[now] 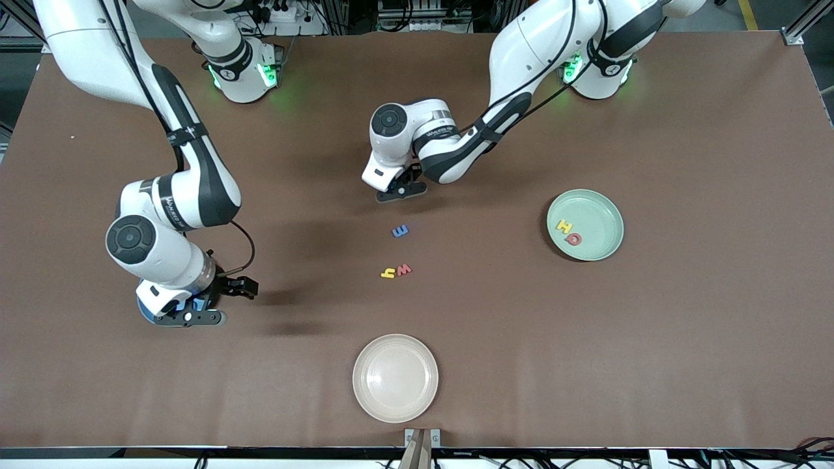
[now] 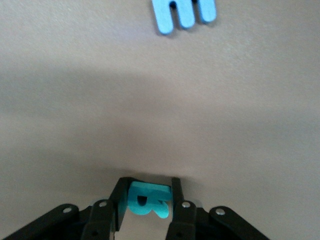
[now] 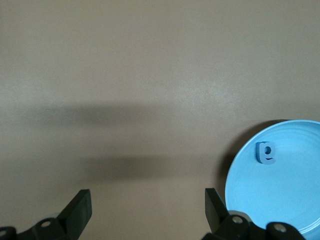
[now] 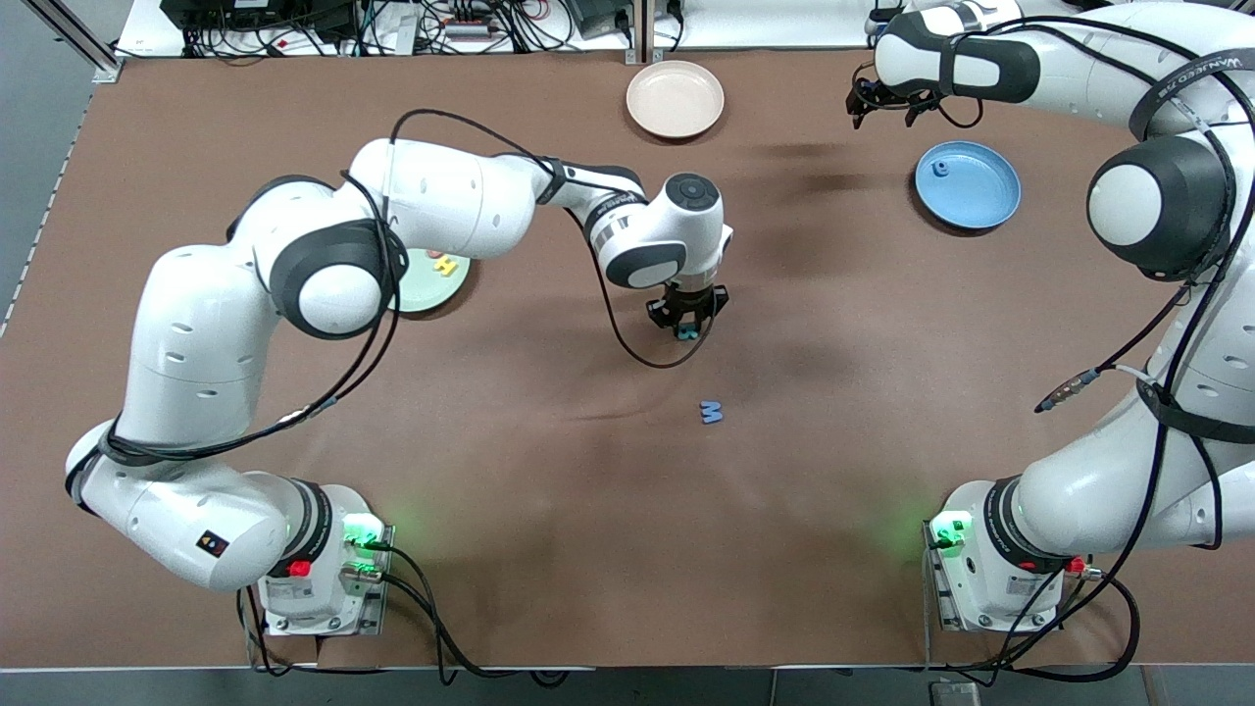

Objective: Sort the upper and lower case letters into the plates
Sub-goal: 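Carry the k to the green plate while the right gripper returns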

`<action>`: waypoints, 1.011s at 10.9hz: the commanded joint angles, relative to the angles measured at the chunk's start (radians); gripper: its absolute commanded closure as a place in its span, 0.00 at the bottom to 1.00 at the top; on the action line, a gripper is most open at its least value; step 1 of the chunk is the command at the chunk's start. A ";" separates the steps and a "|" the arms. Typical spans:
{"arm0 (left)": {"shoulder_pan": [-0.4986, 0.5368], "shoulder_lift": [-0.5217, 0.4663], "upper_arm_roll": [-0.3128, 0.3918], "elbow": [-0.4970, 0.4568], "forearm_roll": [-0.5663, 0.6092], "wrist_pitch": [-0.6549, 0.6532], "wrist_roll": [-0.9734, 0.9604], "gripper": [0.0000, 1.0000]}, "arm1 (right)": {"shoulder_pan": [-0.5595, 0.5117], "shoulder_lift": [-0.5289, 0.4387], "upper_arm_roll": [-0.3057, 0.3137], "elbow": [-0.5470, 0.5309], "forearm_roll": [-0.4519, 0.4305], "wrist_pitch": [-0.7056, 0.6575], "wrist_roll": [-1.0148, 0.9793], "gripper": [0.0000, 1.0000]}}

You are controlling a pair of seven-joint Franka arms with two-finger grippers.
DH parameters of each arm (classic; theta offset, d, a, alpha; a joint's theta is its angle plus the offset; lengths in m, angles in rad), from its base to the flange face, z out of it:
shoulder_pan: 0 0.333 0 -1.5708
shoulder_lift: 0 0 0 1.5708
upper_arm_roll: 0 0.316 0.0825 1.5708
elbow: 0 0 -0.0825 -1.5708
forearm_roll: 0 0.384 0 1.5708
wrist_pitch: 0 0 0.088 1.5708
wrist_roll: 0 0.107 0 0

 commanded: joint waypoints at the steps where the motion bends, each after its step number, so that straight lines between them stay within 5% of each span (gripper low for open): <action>1: 0.114 -0.015 -0.095 -0.014 -0.007 -0.080 0.070 0.95 | 0.008 0.022 0.000 0.016 0.000 0.023 0.014 0.00; 8: 0.365 -0.108 -0.223 -0.031 -0.027 -0.359 0.347 0.95 | 0.149 0.074 -0.002 0.072 -0.001 0.026 0.392 0.00; 11: 0.476 -0.245 -0.220 -0.123 -0.099 -0.376 0.568 0.95 | 0.218 0.111 -0.005 0.106 -0.012 0.028 0.656 0.00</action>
